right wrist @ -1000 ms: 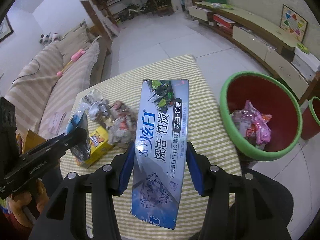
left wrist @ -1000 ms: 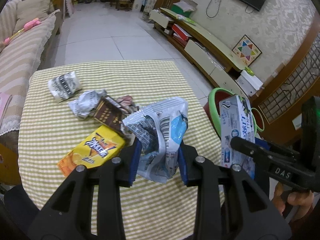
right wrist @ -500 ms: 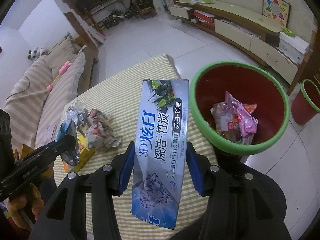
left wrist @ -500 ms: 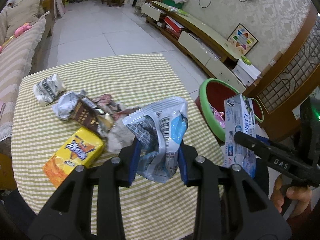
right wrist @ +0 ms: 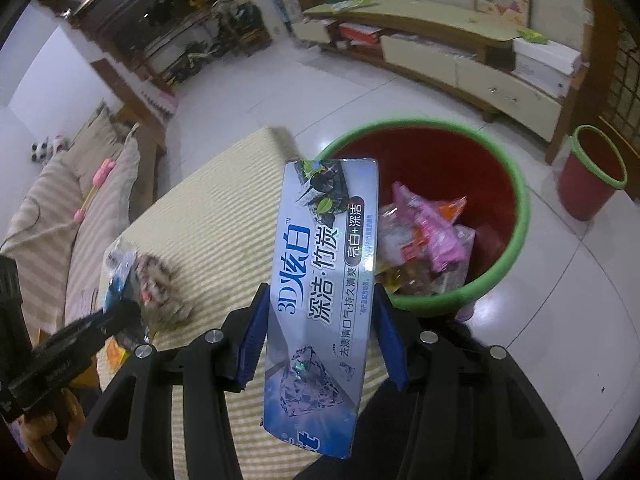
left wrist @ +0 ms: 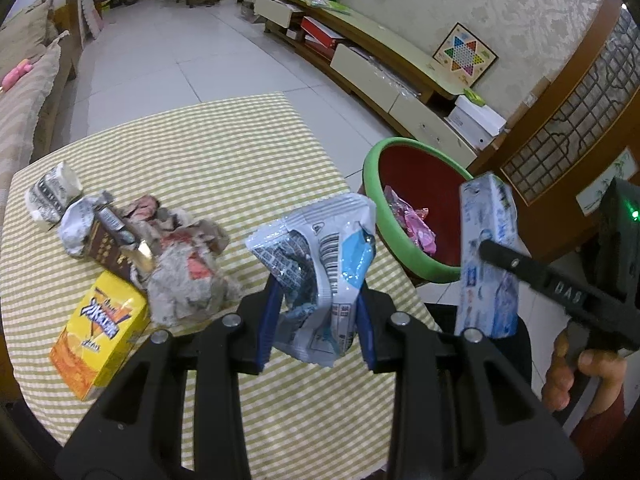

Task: Collect trash
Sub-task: 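Carry the chip bag and toothpaste box over the red bin and open both tools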

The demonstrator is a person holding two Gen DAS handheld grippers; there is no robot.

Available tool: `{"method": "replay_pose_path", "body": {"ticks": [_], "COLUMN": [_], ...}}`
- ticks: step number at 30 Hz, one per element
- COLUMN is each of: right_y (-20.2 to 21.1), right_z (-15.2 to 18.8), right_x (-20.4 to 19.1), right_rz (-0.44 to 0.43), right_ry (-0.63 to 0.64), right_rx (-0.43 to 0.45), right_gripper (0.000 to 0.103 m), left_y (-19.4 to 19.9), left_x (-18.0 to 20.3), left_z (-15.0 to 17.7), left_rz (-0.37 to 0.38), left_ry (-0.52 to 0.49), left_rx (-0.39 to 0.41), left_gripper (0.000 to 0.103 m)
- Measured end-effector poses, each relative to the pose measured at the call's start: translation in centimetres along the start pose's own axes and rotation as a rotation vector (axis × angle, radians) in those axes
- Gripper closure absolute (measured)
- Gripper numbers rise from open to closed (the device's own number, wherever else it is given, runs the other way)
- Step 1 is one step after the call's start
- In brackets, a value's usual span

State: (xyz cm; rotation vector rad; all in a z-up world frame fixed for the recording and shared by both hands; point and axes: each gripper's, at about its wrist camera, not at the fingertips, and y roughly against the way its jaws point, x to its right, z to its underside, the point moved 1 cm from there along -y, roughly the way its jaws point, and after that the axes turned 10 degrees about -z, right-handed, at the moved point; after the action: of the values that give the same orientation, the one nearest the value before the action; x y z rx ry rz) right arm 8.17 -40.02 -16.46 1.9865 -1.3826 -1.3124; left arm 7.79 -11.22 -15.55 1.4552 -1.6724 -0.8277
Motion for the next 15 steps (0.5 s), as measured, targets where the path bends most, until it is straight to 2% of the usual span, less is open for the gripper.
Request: {"method": "replay_pose_path", "body": {"ticks": [4, 15], "right_y": [0.5, 0.9], "right_z": [-1.5, -5.8], "right_x": [2.2, 7.0], "right_rz": [0.02, 0.072], "right_ry": [-0.044, -0.102], "right_rx": [0.044, 0.123], "right_gripper": [0.055, 0.054], "left_y": [-1.5, -6.2], "left_x": [1.5, 11.0], "left_z": [-1.9, -7.9], "left_rz": [0.056, 0.153], "left_ry": [0.024, -0.122], "left_rx": [-0.006, -0.004], "left_gripper": [0.071, 0.071]}}
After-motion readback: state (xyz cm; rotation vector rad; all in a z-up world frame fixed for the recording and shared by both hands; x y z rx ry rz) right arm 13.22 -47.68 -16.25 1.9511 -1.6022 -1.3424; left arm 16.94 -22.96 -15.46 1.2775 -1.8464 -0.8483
